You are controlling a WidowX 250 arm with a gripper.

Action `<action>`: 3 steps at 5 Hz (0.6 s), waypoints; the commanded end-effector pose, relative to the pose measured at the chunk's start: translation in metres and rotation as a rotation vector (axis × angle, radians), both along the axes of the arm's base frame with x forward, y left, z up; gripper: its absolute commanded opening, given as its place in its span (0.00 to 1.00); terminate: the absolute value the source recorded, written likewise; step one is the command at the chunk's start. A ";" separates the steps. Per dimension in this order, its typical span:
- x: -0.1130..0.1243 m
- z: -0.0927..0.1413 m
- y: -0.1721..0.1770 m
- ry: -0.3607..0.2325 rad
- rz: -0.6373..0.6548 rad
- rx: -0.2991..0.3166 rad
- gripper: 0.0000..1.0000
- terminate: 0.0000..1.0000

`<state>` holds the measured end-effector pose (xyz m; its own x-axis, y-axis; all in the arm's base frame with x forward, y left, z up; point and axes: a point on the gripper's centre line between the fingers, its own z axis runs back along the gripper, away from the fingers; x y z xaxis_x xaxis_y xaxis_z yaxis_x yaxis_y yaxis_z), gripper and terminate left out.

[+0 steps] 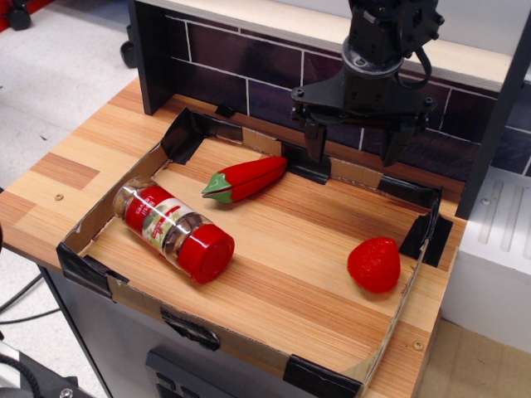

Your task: Upright basil bottle

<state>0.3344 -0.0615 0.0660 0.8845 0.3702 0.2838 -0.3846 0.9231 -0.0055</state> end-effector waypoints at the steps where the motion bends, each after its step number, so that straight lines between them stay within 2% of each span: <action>1: 0.000 0.000 0.000 0.000 0.000 0.000 1.00 0.00; 2: -0.008 0.016 0.013 -0.076 0.248 -0.045 1.00 0.00; 3: -0.033 0.034 0.025 -0.055 0.421 -0.115 1.00 0.00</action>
